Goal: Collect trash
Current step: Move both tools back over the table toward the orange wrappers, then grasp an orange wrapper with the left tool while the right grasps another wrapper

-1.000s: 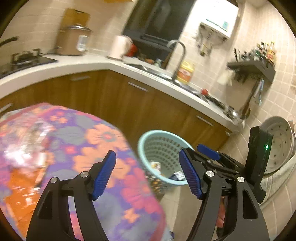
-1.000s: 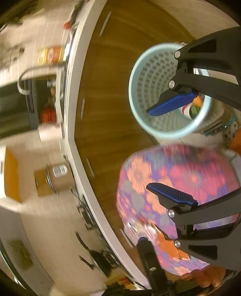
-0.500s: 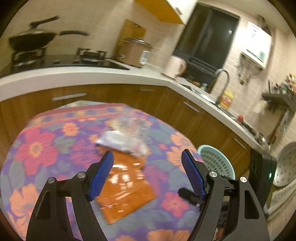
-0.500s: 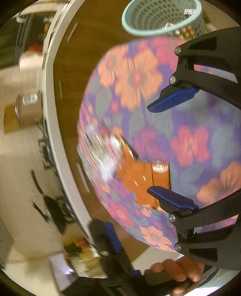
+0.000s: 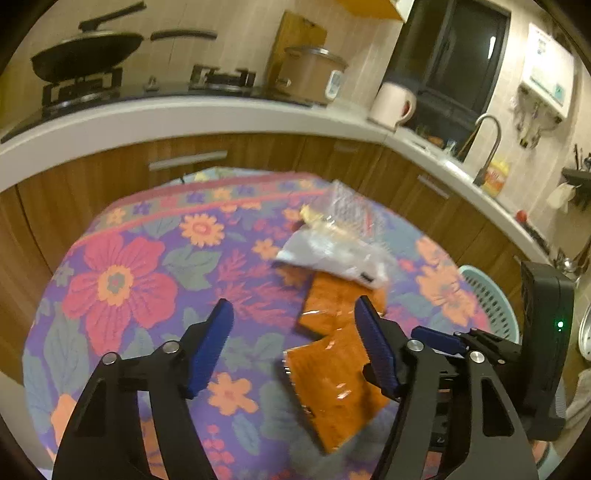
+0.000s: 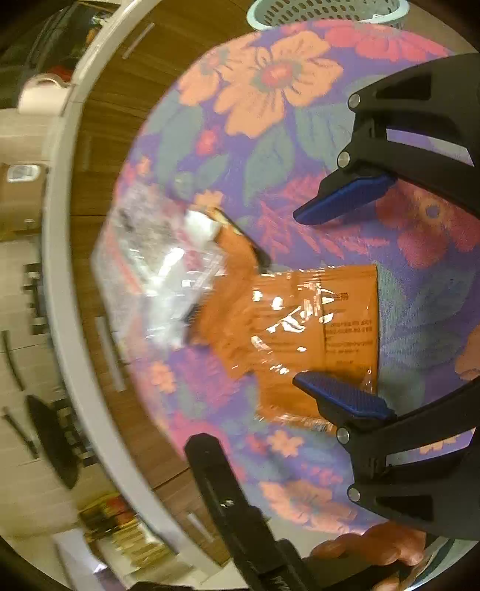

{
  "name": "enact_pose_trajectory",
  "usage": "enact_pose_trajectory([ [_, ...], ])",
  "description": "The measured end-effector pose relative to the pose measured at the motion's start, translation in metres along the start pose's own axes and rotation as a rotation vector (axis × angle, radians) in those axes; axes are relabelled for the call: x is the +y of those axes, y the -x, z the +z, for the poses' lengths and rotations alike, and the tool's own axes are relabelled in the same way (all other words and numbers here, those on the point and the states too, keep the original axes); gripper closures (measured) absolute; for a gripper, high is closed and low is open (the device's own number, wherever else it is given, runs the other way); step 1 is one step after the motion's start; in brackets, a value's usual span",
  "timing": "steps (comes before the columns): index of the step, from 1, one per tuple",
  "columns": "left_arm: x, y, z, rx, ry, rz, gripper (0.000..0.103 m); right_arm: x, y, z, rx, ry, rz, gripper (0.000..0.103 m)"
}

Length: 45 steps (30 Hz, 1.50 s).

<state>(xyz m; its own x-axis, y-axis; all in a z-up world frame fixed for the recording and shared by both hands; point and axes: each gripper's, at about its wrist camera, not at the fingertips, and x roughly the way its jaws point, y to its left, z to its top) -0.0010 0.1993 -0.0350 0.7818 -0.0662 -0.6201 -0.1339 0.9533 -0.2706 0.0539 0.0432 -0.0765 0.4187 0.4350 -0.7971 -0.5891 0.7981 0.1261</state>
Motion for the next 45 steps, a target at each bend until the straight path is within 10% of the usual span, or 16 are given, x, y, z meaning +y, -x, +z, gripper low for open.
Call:
enact_pose_trajectory([
  [9, 0.000, -0.034, 0.014, 0.116, -0.023, -0.009, 0.038, 0.015, -0.006, 0.005, 0.002, 0.053, -0.026, 0.028],
  [19, -0.003, -0.053, 0.014, 0.089, -0.009, -0.054, 0.052, 0.009, 0.000, -0.001, -0.005, 0.043, 0.035, 0.094],
  [27, 0.014, -0.052, 0.014, 0.087, 0.064, -0.105, 0.052, 0.007, 0.014, -0.008, -0.022, 0.068, 0.117, 0.092],
  [30, 0.017, -0.050, 0.014, 0.074, 0.074, -0.094, 0.052, 0.010, 0.019, -0.016, -0.017, 0.079, 0.142, 0.015],
  [31, 0.020, -0.047, 0.014, 0.063, 0.085, -0.089, 0.052, 0.013, 0.025, -0.017, -0.038, 0.102, 0.108, 0.011],
  [36, 0.030, -0.034, 0.018, 0.015, 0.108, -0.066, 0.052, 0.023, 0.008, -0.013, 0.049, 0.048, 0.129, 0.011],
  [41, 0.040, -0.020, 0.020, -0.007, 0.105, -0.053, 0.052, 0.057, -0.007, -0.014, 0.049, 0.153, -0.041, 0.010],
  [45, 0.038, -0.020, 0.020, 0.004, 0.085, -0.073, 0.052, 0.069, 0.000, -0.019, 0.016, 0.228, -0.056, 0.046],
])
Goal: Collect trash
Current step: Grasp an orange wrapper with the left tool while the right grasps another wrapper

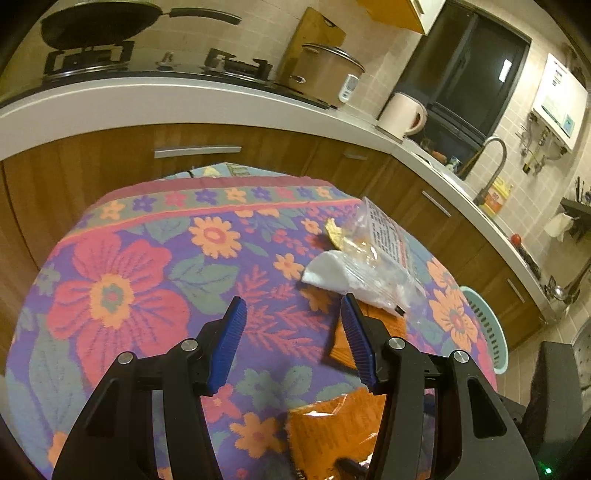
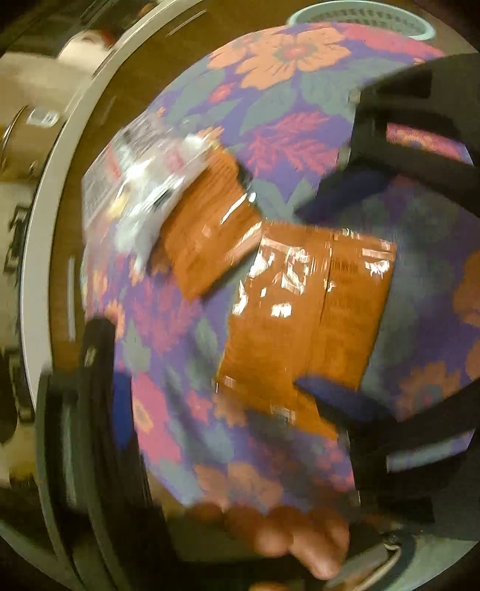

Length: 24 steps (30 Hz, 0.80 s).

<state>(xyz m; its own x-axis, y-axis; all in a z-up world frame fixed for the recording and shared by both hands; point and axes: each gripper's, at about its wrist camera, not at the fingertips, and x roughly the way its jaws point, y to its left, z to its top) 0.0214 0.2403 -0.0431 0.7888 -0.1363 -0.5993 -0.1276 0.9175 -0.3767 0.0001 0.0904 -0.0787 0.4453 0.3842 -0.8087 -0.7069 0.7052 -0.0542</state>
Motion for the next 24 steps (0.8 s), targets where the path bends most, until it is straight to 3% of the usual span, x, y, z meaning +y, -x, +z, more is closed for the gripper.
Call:
enact_pose_trajectory([
  [1, 0.000, -0.002, 0.000, 0.006, -0.004, -0.003, 0.052, 0.000, 0.002, 0.000, -0.011, 0.007, -0.011, 0.066],
  [2, -0.002, -0.004, 0.000, 0.016, -0.007, -0.010, 0.052, -0.002, 0.004, -0.001, -0.016, 0.003, -0.023, 0.076],
  [3, -0.003, -0.007, 0.000, 0.027, -0.009, -0.018, 0.052, -0.007, 0.005, -0.003, -0.010, -0.011, -0.008, 0.095],
  [4, -0.004, -0.011, 0.001, 0.045, -0.011, -0.033, 0.052, -0.010, 0.006, -0.005, -0.014, -0.021, 0.013, 0.100],
  [11, -0.020, -0.051, -0.004, 0.227, -0.029, -0.124, 0.052, -0.028, 0.020, -0.022, -0.035, -0.075, 0.058, 0.102],
  [18, -0.050, -0.073, -0.006, 0.267, -0.098, -0.070, 0.053, -0.051, 0.035, -0.040, -0.050, -0.108, 0.064, 0.102],
  [19, -0.058, -0.075, -0.008, 0.267, -0.126, -0.041, 0.061, -0.053, 0.036, -0.039, -0.055, -0.110, 0.061, 0.102],
  [21, -0.067, -0.077, -0.011, 0.268, -0.166, 0.008, 0.068, -0.058, 0.039, -0.041, -0.062, -0.120, 0.048, 0.102],
  [22, -0.071, -0.077, -0.013, 0.266, -0.183, 0.028, 0.087, -0.058, 0.040, -0.042, -0.063, -0.126, 0.041, 0.102],
  [23, -0.071, -0.077, -0.013, 0.273, -0.183, 0.029, 0.096, -0.062, 0.043, -0.044, -0.066, -0.136, 0.037, 0.102],
  [24, -0.070, -0.077, -0.014, 0.283, -0.173, 0.025, 0.096, -0.066, 0.045, -0.047, -0.067, -0.145, 0.033, 0.102],
])
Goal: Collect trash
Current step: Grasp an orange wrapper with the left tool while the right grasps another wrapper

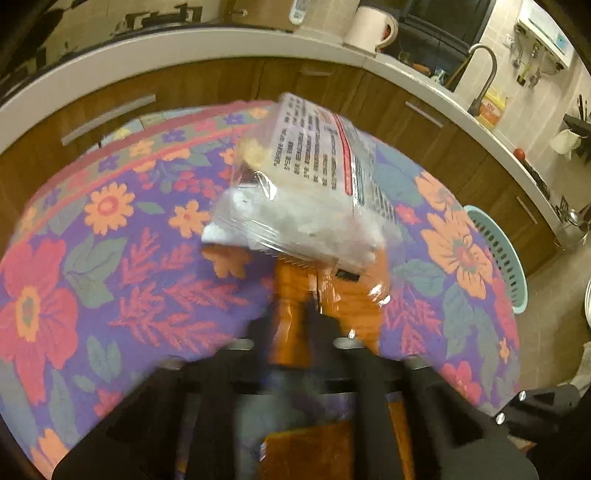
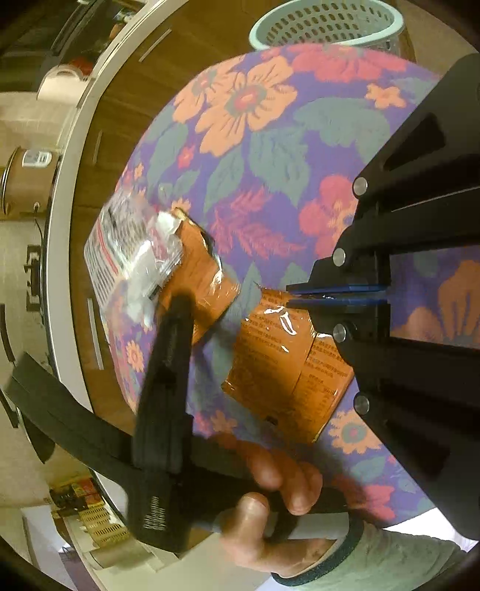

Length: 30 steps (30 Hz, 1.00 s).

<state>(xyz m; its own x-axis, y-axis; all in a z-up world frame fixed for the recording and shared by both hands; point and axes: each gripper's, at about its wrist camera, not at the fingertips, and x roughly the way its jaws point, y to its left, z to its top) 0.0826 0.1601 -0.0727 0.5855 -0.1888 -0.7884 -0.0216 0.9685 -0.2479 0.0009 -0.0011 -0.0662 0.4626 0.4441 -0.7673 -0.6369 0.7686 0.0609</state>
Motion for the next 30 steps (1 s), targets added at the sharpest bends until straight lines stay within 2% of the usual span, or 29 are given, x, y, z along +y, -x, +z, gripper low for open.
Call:
enact_pose_trajectory([
  [4, 0.003, 0.009, -0.010, -0.022, 0.017, -0.005, 0.102, -0.012, 0.008, -0.012, -0.007, -0.041, -0.030, 0.102],
  [10, 0.014, 0.041, -0.039, -0.050, 0.056, -0.047, 0.103, -0.025, 0.031, -0.029, -0.059, -0.088, -0.064, 0.102],
  [14, 0.027, 0.064, -0.063, -0.082, 0.094, -0.047, 0.103, -0.023, 0.043, -0.036, -0.089, -0.066, -0.047, 0.101],
  [15, 0.031, 0.069, -0.068, -0.091, 0.111, -0.050, 0.103, -0.022, 0.044, -0.038, -0.082, -0.052, -0.037, 0.098],
  [17, 0.039, 0.077, -0.076, -0.101, 0.132, -0.056, 0.103, -0.014, 0.048, -0.044, -0.078, -0.016, -0.030, 0.084],
  [18, 0.042, 0.080, -0.079, -0.104, 0.138, -0.054, 0.103, -0.011, 0.049, -0.047, -0.072, 0.008, -0.037, 0.056],
  [19, 0.046, 0.083, -0.082, -0.107, 0.145, -0.054, 0.103, -0.008, 0.050, -0.050, -0.082, 0.030, -0.048, 0.033],
  [23, 0.050, 0.087, -0.093, -0.109, 0.163, -0.057, 0.103, 0.012, 0.053, -0.052, -0.099, 0.139, -0.009, 0.034],
  [27, 0.057, 0.091, -0.103, -0.102, 0.189, -0.078, 0.103, 0.035, 0.037, -0.052, -0.055, 0.257, 0.013, 0.034],
  [30, 0.060, 0.094, -0.109, -0.096, 0.199, -0.086, 0.103, 0.044, 0.021, -0.054, -0.021, 0.297, 0.017, 0.034],
])
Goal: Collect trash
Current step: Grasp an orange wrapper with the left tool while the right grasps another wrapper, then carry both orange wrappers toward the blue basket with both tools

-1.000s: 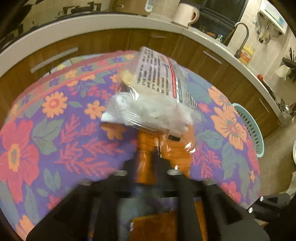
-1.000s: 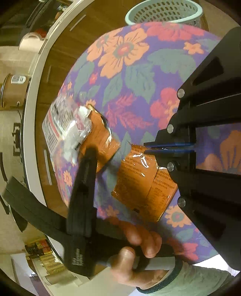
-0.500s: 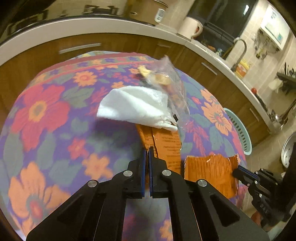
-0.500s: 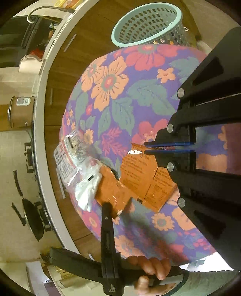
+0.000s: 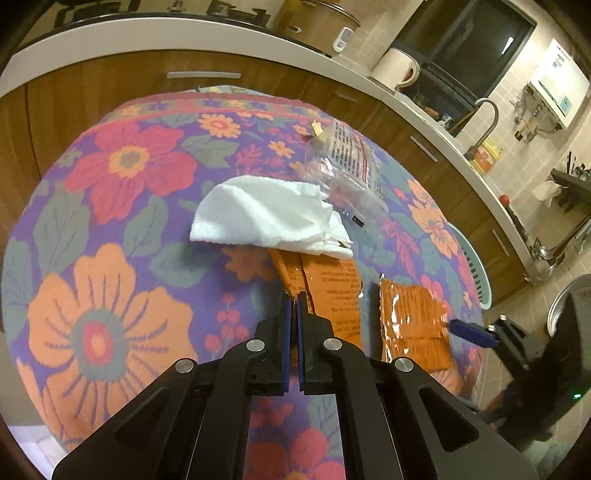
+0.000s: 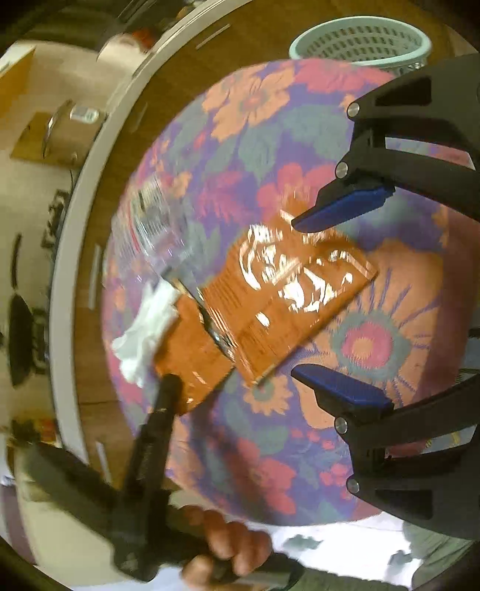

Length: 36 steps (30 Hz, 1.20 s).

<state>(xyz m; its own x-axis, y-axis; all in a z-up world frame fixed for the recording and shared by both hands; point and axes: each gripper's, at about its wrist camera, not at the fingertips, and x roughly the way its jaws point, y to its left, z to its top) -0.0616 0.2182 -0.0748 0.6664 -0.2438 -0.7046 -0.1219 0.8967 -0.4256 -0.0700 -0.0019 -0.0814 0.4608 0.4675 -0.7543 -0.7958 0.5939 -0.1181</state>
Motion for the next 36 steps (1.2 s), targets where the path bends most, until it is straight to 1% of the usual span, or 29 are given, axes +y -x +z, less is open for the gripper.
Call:
enact_pose_trajectory([
  [1, 0.001, 0.002, -0.001, -0.002, 0.006, -0.008, 0.103, 0.001, -0.005, 0.000, 0.005, 0.004, 0.000, 0.034],
  [4, 0.004, 0.006, -0.003, -0.003, 0.017, -0.050, 0.103, -0.008, -0.011, 0.004, 0.008, -0.045, 0.022, 0.034],
  [6, 0.003, 0.005, -0.003, 0.000, 0.014, -0.053, 0.103, -0.014, -0.014, 0.007, 0.008, -0.071, 0.026, 0.040],
  [7, 0.002, 0.005, -0.003, 0.001, 0.011, -0.054, 0.103, -0.015, -0.014, 0.008, 0.005, -0.073, 0.024, 0.049],
  [8, 0.001, 0.005, -0.003, 0.001, 0.011, -0.059, 0.103, -0.015, -0.014, 0.009, 0.003, -0.073, 0.014, 0.052],
  [10, -0.001, 0.004, -0.003, 0.000, 0.010, -0.063, 0.103, -0.018, -0.013, 0.011, -0.004, -0.088, -0.008, 0.071],
  [13, -0.005, 0.004, -0.002, -0.003, 0.005, -0.079, 0.103, -0.026, -0.010, 0.010, -0.015, -0.125, -0.005, 0.083],
  [15, -0.010, 0.004, -0.002, -0.005, -0.004, -0.090, 0.103, -0.032, -0.006, 0.009, -0.030, -0.139, -0.018, 0.088],
  [19, -0.021, 0.001, 0.004, 0.011, -0.006, -0.145, 0.103, -0.042, 0.009, 0.009, -0.064, -0.170, -0.033, 0.093],
  [22, -0.030, 0.002, 0.013, 0.019, 0.017, -0.255, 0.103, -0.050, 0.020, 0.010, -0.088, -0.185, -0.046, 0.093],
  [23, -0.036, 0.006, 0.016, 0.006, 0.006, -0.259, 0.103, -0.054, 0.024, 0.010, -0.098, -0.195, -0.051, 0.093],
  [25, -0.046, 0.019, 0.023, -0.034, -0.024, -0.233, 0.103, -0.059, 0.029, 0.010, -0.107, -0.212, -0.040, 0.093],
  [27, -0.050, 0.031, 0.028, -0.068, -0.040, -0.189, 0.103, -0.063, 0.032, 0.010, -0.114, -0.215, -0.048, 0.093],
  [28, -0.050, 0.038, 0.030, -0.084, -0.041, -0.145, 0.103, -0.065, 0.033, 0.009, -0.117, -0.219, -0.051, 0.093],
  [30, -0.049, 0.048, 0.033, -0.109, -0.045, -0.007, 0.103, -0.070, 0.034, 0.008, -0.121, -0.232, -0.052, 0.093],
  [31, -0.047, 0.055, 0.033, -0.125, -0.042, 0.027, 0.103, -0.071, 0.035, 0.007, -0.123, -0.236, -0.055, 0.093],
  [32, -0.045, 0.058, 0.032, -0.121, -0.035, 0.040, 0.103, -0.074, 0.034, 0.007, -0.122, -0.241, -0.059, 0.093],
  [36, -0.053, 0.054, 0.032, -0.070, -0.045, -0.014, 0.103, -0.080, 0.034, 0.006, -0.123, -0.259, -0.060, 0.093],
])
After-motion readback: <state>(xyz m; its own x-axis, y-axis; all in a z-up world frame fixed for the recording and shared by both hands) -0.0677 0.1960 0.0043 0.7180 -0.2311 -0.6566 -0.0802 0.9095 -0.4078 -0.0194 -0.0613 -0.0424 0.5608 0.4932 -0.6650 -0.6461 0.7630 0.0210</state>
